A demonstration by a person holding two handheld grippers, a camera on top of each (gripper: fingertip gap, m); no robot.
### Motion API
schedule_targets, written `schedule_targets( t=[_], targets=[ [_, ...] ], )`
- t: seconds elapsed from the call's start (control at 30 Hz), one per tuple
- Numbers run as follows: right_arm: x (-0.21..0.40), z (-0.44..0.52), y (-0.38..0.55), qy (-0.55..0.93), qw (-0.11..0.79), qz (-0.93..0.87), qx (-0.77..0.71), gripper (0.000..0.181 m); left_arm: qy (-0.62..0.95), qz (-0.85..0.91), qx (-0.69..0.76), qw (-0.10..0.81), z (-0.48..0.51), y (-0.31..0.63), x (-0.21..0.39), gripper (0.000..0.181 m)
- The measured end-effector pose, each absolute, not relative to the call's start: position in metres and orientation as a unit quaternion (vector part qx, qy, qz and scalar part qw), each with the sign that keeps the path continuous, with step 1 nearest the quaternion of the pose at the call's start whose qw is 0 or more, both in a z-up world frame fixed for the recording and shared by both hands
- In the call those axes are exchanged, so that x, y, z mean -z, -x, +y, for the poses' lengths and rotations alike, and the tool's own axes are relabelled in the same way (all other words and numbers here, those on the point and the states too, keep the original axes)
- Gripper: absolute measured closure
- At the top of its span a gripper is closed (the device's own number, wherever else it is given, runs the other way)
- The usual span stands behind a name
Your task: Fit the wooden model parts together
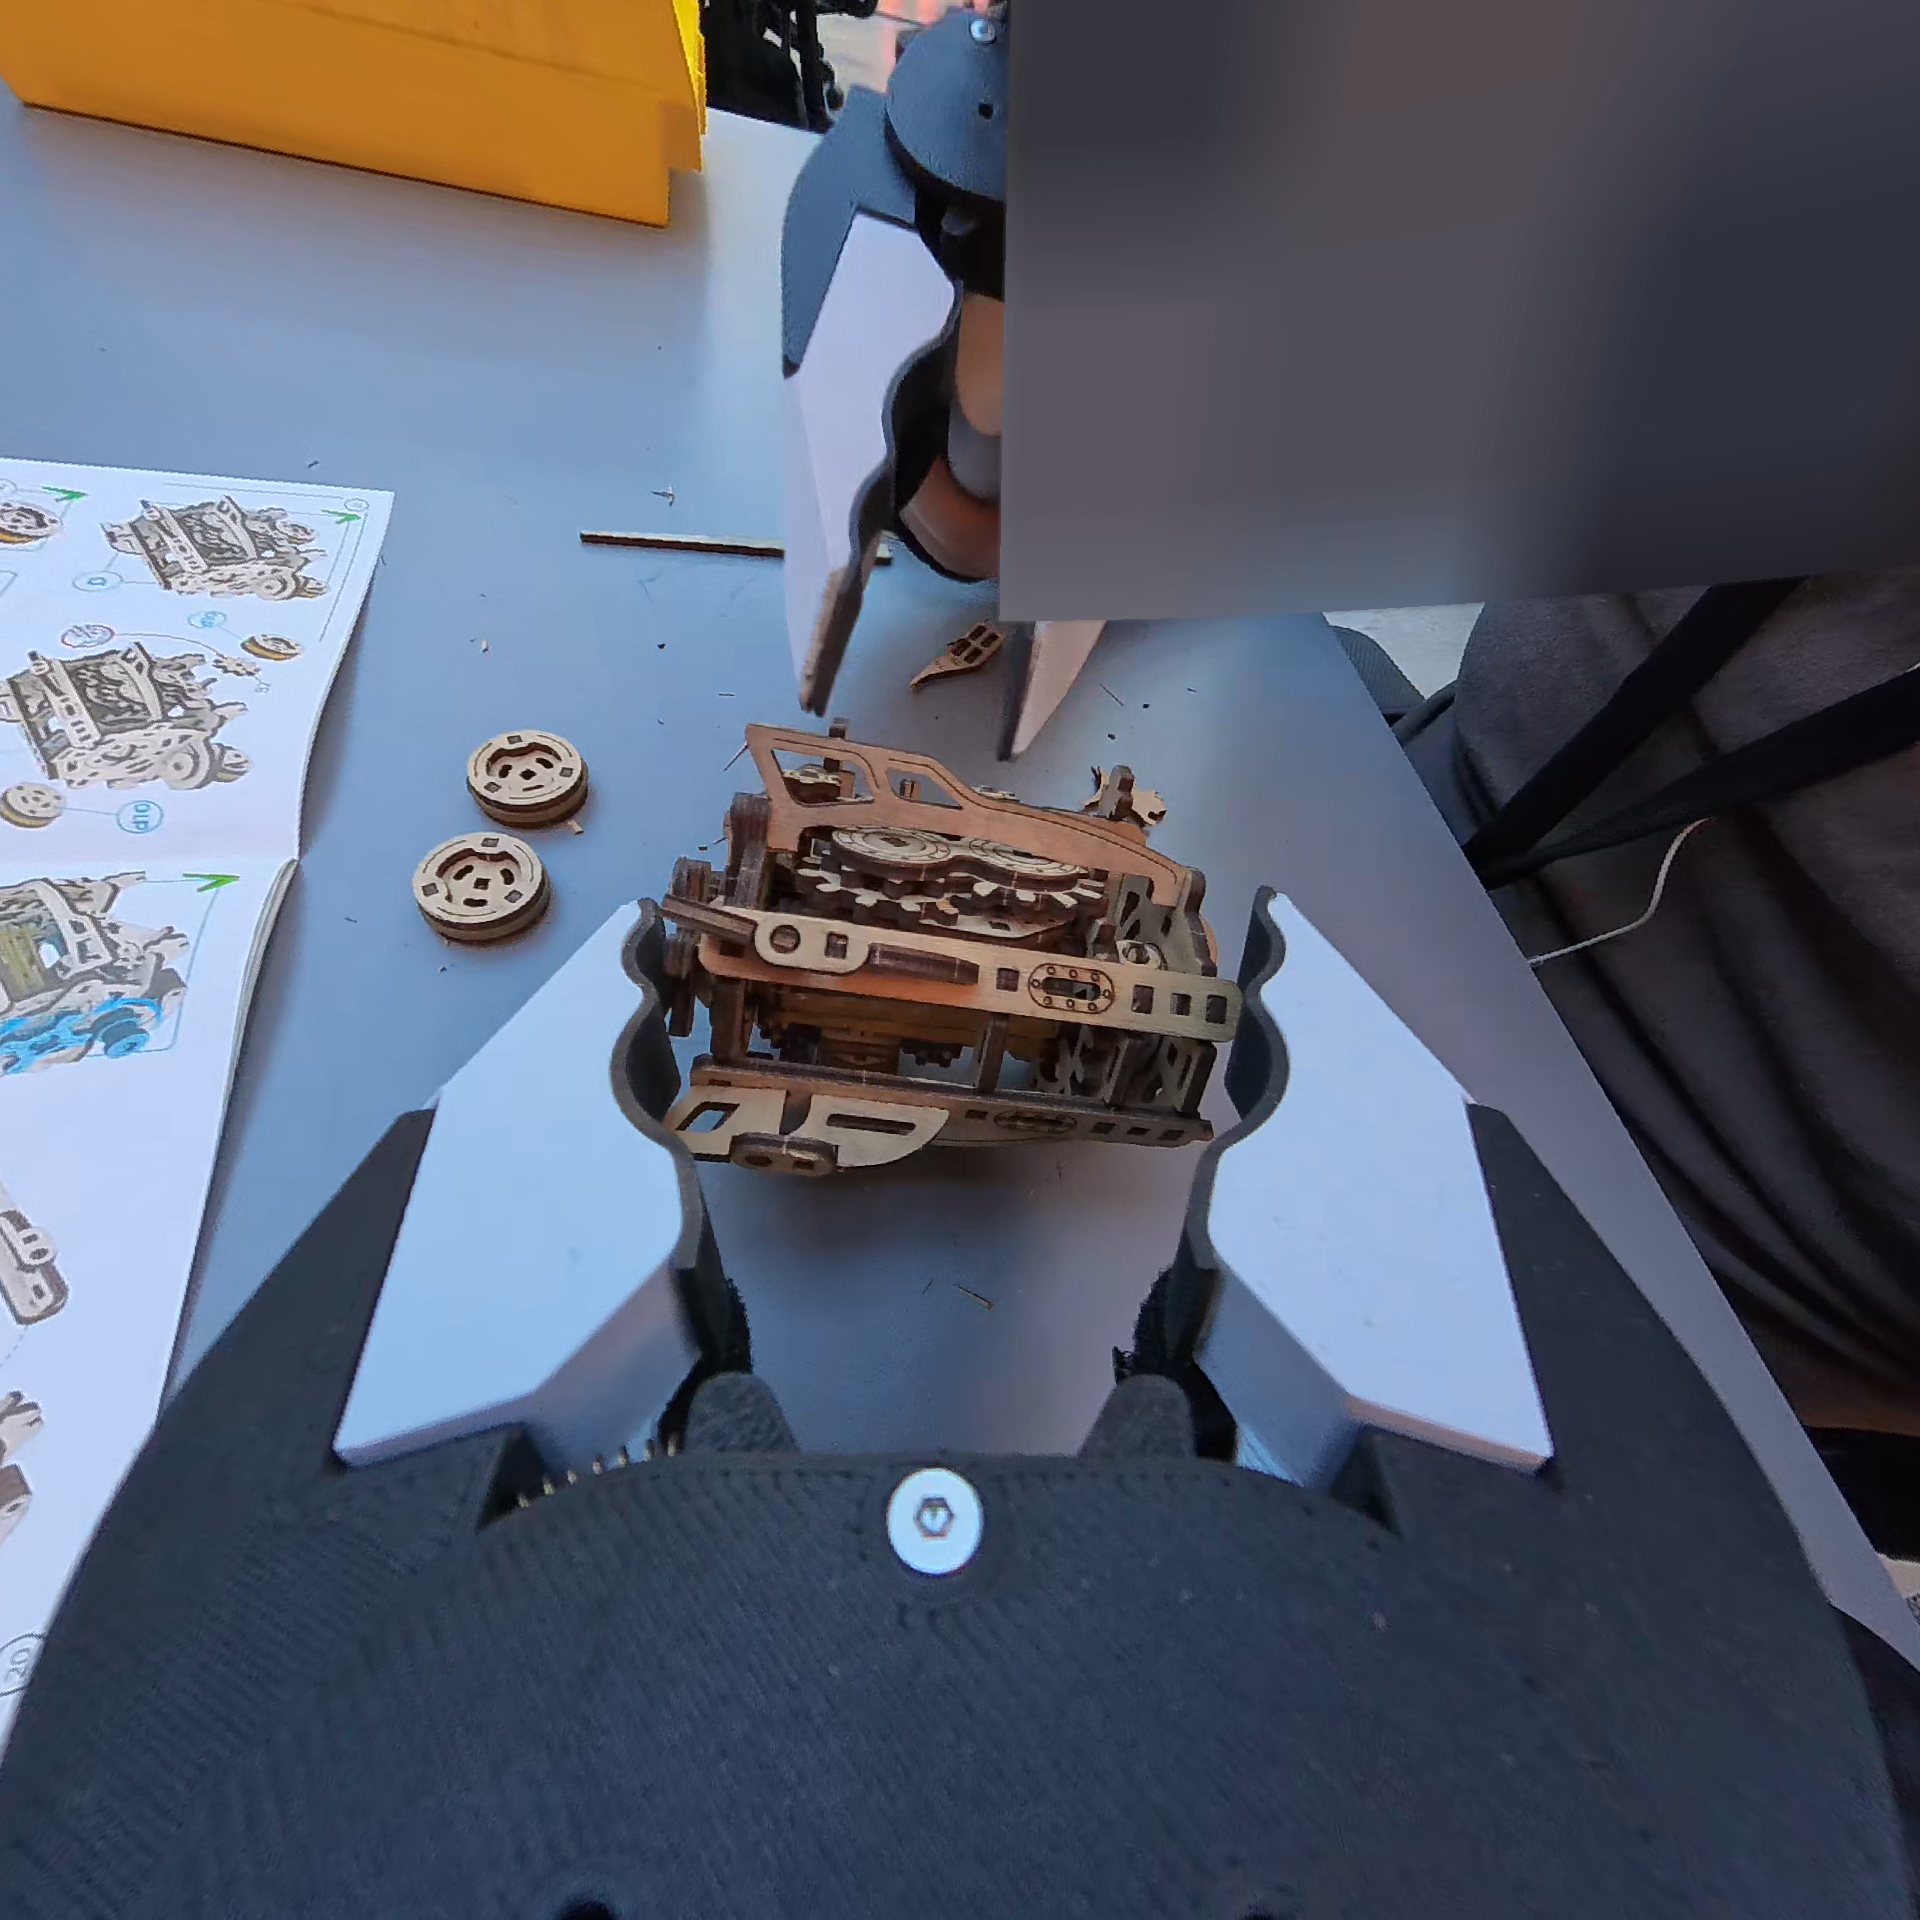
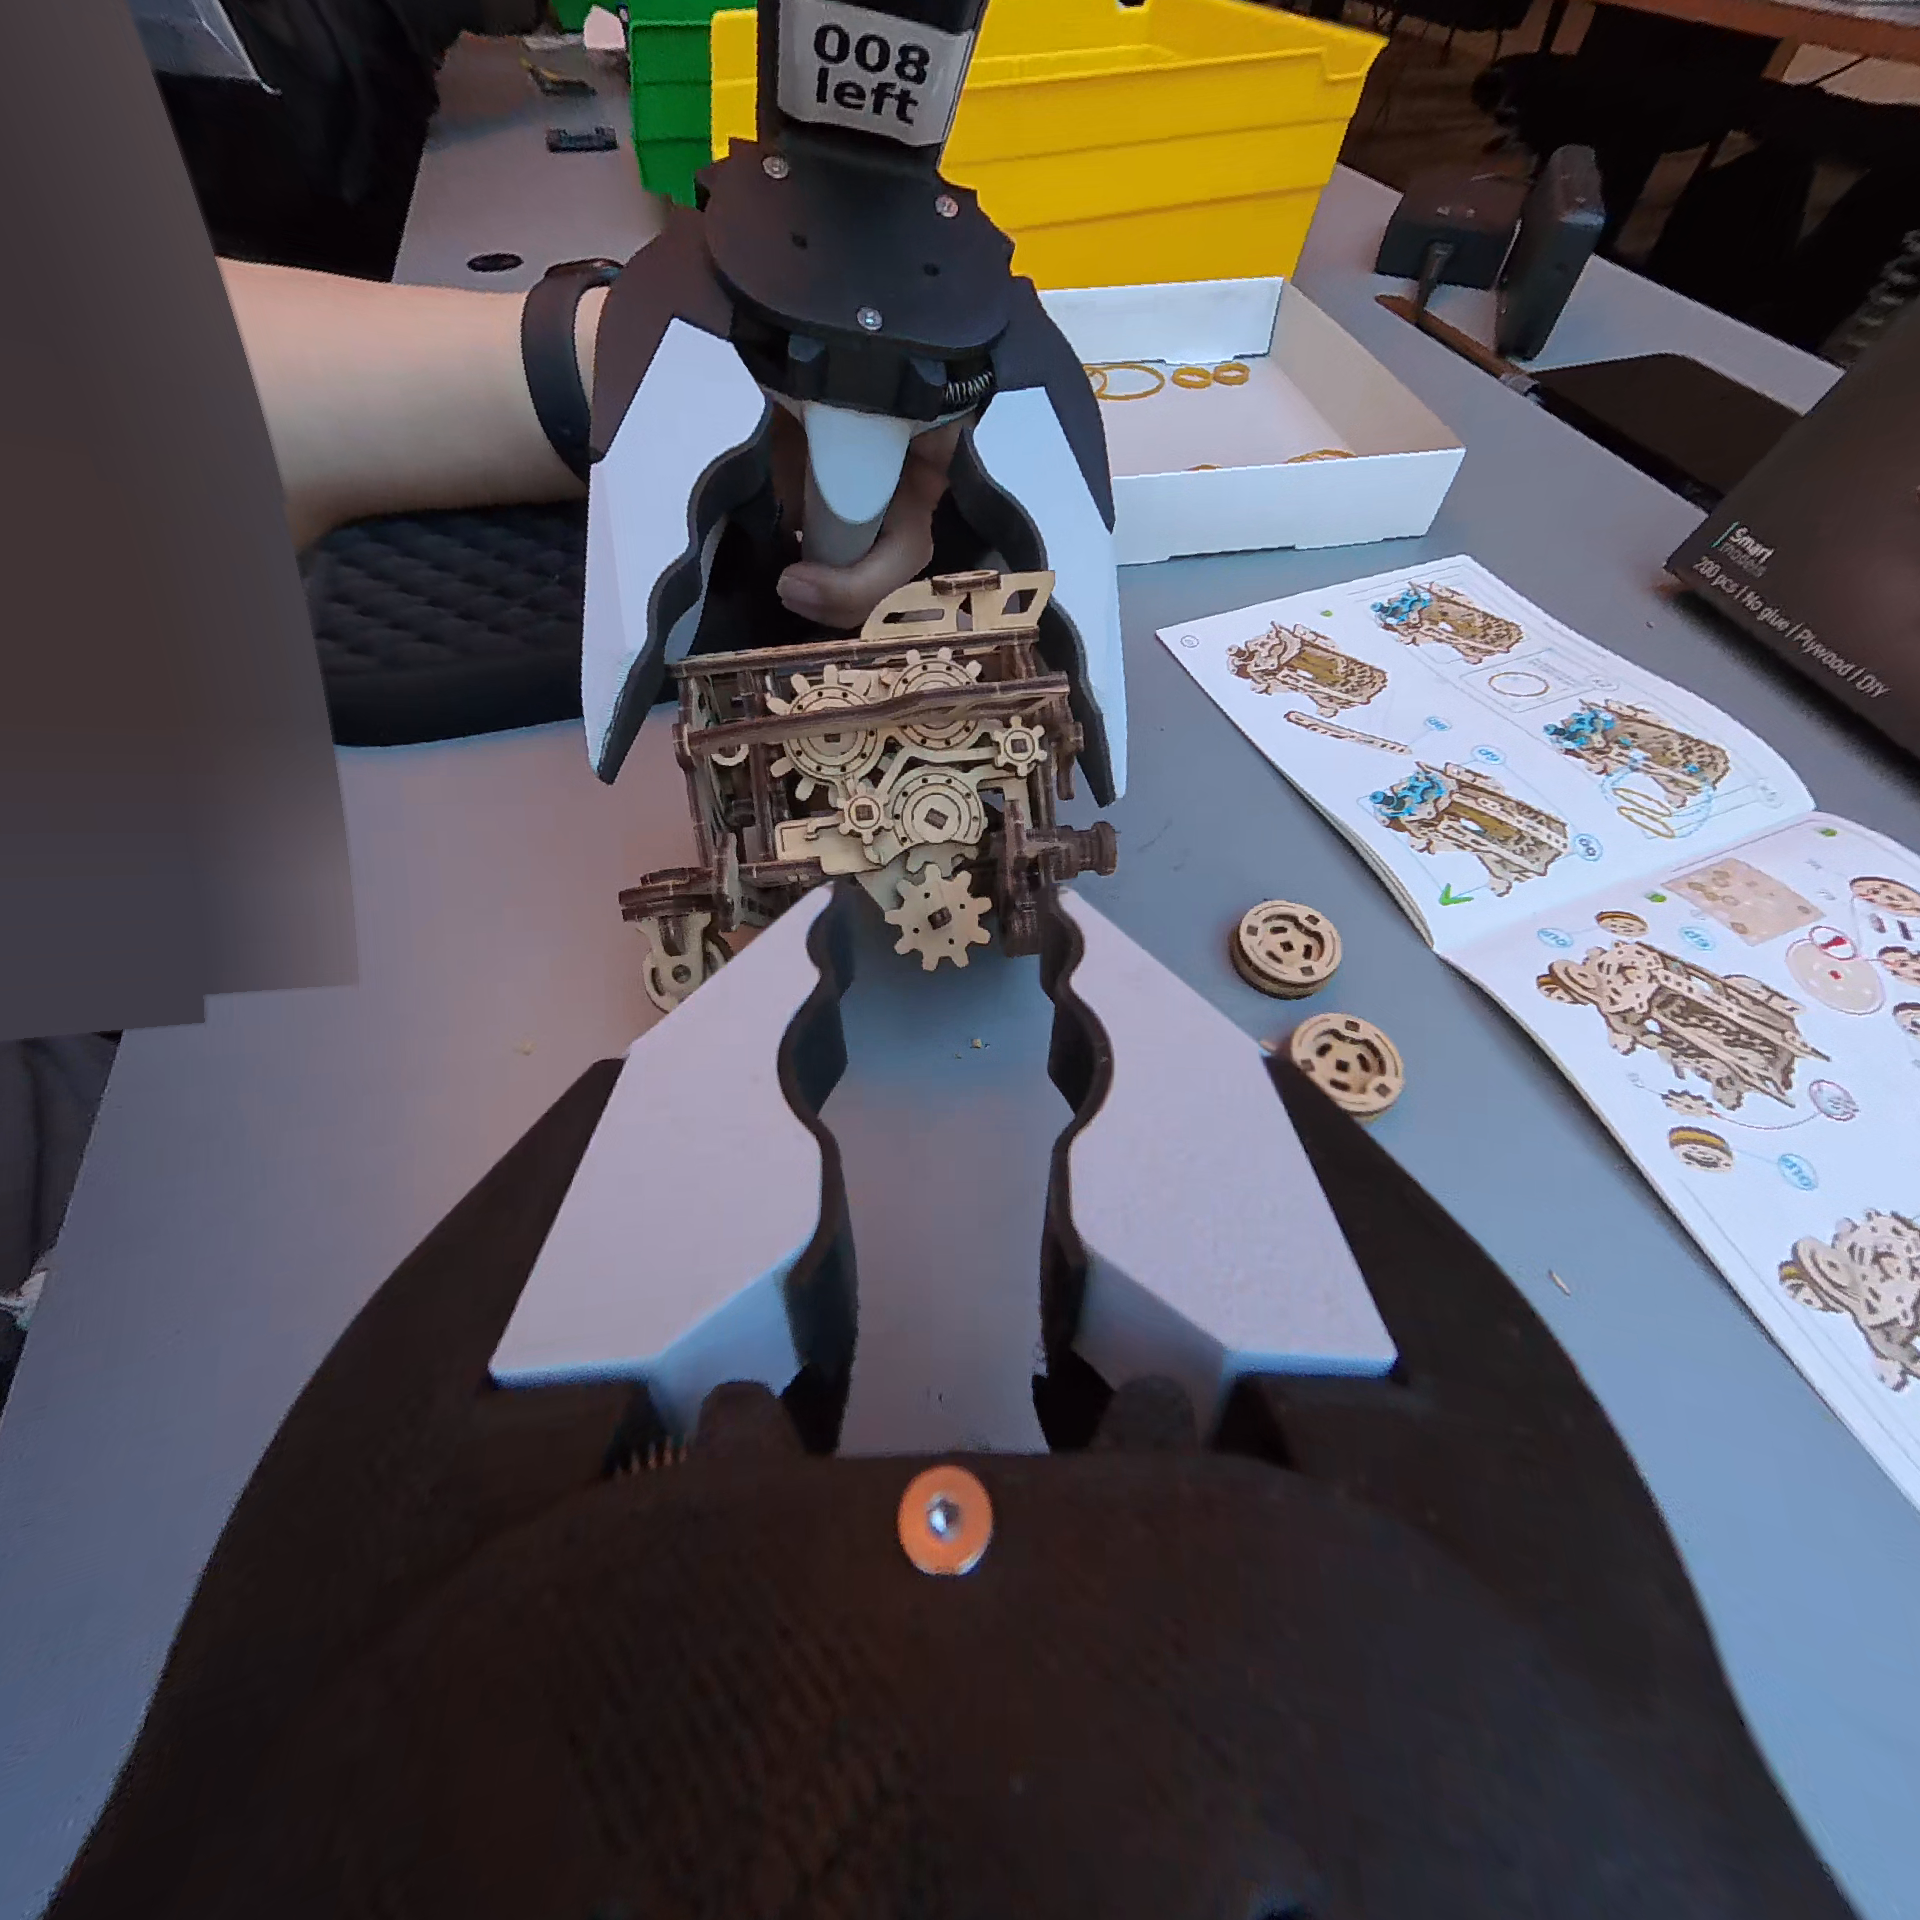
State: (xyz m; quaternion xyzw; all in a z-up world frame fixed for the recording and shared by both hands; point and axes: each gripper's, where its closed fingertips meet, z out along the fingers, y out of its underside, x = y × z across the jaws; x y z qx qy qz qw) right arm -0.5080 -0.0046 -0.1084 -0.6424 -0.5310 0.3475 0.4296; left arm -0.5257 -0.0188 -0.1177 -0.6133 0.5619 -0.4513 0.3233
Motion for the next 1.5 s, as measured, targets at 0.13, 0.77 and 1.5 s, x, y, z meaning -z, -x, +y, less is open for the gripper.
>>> schedule_targets(
  t=[0.13, 0.77, 1.5],
  targets=[
    [0.118, -0.005, 0.51, 0.653, 0.413, -0.538, -0.338, 0.156, 0.612, 0.559, 0.455, 0.325, -0.019, 0.526, 0.118, 0.073],
    [0.123, -0.009, 0.514, 0.617, 0.426, -0.585, -0.309, 0.162, 0.61, 0.562, 0.456, 0.322, -0.021, 0.525, 0.117, 0.073],
    [0.115, 0.001, 0.504, 0.63, 0.431, -0.569, -0.306, 0.154, 0.613, 0.561, 0.452, 0.324, -0.019, 0.525, 0.118, 0.073]
  ],
)
